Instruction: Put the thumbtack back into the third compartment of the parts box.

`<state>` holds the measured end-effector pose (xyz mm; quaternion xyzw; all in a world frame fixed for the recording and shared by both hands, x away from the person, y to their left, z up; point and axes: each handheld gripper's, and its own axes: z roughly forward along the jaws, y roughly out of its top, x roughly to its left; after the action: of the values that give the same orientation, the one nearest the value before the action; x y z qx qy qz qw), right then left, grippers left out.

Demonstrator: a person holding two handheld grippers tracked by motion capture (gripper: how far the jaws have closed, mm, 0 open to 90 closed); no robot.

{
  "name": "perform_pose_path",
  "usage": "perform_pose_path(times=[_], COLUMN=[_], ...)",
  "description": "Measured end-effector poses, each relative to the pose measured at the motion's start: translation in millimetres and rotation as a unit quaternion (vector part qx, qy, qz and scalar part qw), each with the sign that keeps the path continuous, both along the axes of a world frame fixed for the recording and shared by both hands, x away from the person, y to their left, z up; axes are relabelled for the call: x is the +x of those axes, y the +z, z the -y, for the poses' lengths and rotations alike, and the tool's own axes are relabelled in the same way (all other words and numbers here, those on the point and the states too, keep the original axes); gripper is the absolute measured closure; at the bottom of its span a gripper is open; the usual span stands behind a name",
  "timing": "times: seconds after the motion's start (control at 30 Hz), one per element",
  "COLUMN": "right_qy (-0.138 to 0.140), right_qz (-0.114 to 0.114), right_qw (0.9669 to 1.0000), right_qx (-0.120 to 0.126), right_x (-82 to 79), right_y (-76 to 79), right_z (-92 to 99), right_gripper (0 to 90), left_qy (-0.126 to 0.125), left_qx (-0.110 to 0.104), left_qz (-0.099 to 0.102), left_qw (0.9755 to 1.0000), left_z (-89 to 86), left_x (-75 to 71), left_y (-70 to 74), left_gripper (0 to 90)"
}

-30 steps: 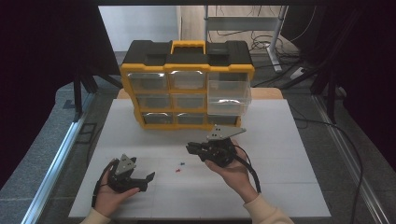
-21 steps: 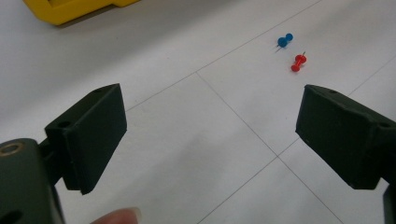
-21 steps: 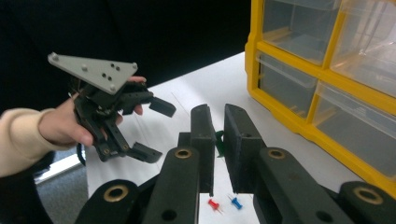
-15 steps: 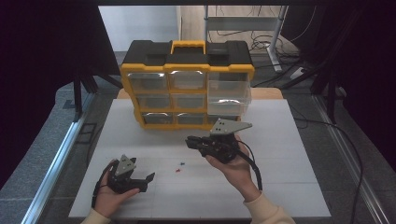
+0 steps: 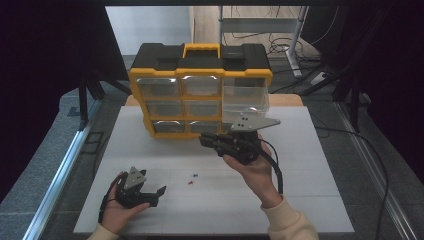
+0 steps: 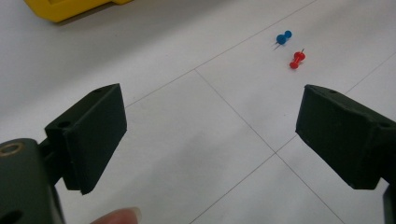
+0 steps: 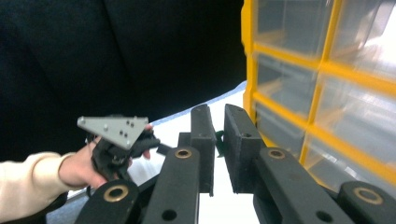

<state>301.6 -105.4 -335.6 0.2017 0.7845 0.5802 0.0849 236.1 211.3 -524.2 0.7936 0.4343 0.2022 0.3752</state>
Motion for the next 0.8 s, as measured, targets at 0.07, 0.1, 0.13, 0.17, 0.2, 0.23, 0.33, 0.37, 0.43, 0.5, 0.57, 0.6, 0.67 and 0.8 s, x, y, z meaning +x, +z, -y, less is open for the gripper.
perform_pose_path(times=[0.07, 0.1, 0.13, 0.17, 0.2, 0.23, 0.33, 0.37, 0.43, 0.5, 0.57, 0.6, 0.67, 0.8], right_qy=[0.001, -0.002, -0.003, -0.006, -0.012, -0.014, -0.02, -0.02, -0.021, -0.026, -0.032, -0.038, -0.042, -0.061], right_qz=[0.004, 0.007, 0.01, 0.013, 0.014, 0.015, 0.02, 0.02, 0.02, 0.021, 0.025, 0.03, 0.03, 0.033], right_qw=[1.0, 1.0, 0.9999, 0.9999, 0.9998, 0.9998, 0.9996, 0.9996, 0.9996, 0.9994, 0.9991, 0.9988, 0.9986, 0.9975], right_qx=[-0.001, -0.003, -0.004, -0.004, -0.007, -0.004, -0.006, -0.004, 0.002, 0.006, 0.007, 0.01, 0.009, 0.009], right_x=[0.4, 0.6, 1.6, 3.1, 4.7, 6.4, 10.7, 12.4, 15.8, 18.1, 19.4, 20.9, 21.8, 29.7], right_y=[4.5, 8.7, 12.2, 14.9, 17.5, 19.2, 24.8, 26.4, 29.9, 34.5, 39.5, 44.3, 46.7, 54.0], right_z=[-0.9, -1.5, -2.1, -2.7, -2.6, -2.8, -2.3, -1.9, -0.8, 1.6, 4.2, 6.6, 8.0, 15.0], right_gripper=[82.5, 82.4, 82.4, 82.4, 82.4, 82.4, 82.4, 82.4, 82.4, 82.4, 82.4, 82.4, 82.4, 82.4], left_qy=[0.0, 0.001, 0.001, 0.001, 0.001, 0.001, 0.0, -0.001, -0.001, 0.0, 0.0, 0.0, -0.002, -0.003], left_qx=[-0.001, -0.002, -0.002, -0.002, -0.003, -0.003, -0.002, -0.002, -0.003, -0.003, -0.003, -0.003, -0.002, -0.002], left_qz=[0.0, 0.001, 0.001, 0.002, 0.002, 0.002, 0.0, 0.0, -0.001, -0.001, -0.001, -0.002, -0.002, -0.001], left_qw=[1.0, 1.0, 1.0, 1.0, 1.0, 1.0, 1.0, 1.0, 1.0, 1.0, 1.0, 1.0, 1.0, 1.0], left_z=[-0.5, -0.7, -0.8, -0.9, -0.9, -0.8, -0.6, -0.5, -0.6, -0.8, -0.9, -0.9, -0.7, -0.4], left_x=[-0.1, -0.2, -0.3, -0.4, -0.4, -0.5, -0.2, -0.1, -0.1, -0.2, -0.1, 0.0, -0.1, -0.4], left_y=[0.1, 0.2, 0.4, 0.6, 0.7, 0.8, 0.3, 0.1, 0.0, 0.0, 0.0, 0.0, 0.1, 0.4], left_gripper=[9.3, 9.3, 9.3, 9.3, 9.3, 9.3, 9.3, 9.3, 9.3, 9.3, 9.3, 9.3, 9.3, 9.3])
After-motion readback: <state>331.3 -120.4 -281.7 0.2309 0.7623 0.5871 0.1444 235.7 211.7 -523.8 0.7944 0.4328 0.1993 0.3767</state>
